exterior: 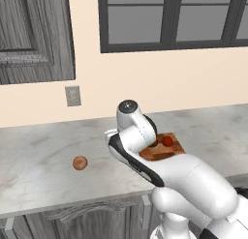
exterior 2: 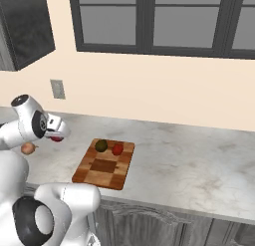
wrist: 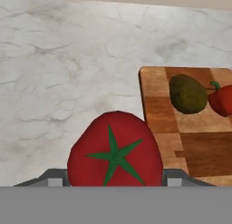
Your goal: Place the avocado, onion, tomato, and bell pepper on the cutting board.
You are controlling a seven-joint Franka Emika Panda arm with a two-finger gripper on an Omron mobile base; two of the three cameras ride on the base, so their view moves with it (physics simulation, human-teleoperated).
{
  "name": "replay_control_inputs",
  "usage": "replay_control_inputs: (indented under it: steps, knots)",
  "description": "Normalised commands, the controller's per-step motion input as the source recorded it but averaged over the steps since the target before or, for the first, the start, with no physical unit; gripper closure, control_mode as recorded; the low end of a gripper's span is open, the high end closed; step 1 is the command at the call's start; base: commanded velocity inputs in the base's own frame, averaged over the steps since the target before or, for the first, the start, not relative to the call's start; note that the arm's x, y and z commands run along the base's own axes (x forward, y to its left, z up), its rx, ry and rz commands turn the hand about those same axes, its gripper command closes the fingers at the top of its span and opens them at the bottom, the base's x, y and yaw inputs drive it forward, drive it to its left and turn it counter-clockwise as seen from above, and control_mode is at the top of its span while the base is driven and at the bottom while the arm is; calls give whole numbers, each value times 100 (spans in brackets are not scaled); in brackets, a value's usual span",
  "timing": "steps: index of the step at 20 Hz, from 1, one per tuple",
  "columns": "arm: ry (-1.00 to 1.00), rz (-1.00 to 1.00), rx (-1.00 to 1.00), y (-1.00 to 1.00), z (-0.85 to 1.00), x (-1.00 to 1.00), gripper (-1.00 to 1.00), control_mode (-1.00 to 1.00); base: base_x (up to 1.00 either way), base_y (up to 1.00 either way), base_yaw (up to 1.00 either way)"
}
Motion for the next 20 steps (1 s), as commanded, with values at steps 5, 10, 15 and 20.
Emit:
replay_control_inputs:
  steps: [5, 10, 15, 20]
  knots:
    - [0, -2, 0, -44, 9, -32, 100, -100, 0, 0, 0]
    - [1, -3, 1, -43, 0, -34, 100, -100, 0, 0, 0]
    - [5, -3, 0, -38, 0, -24, 100, -100, 0, 0, 0]
    - [5, -3, 5, -38, -22, -3, 100, -100, 0, 0, 0]
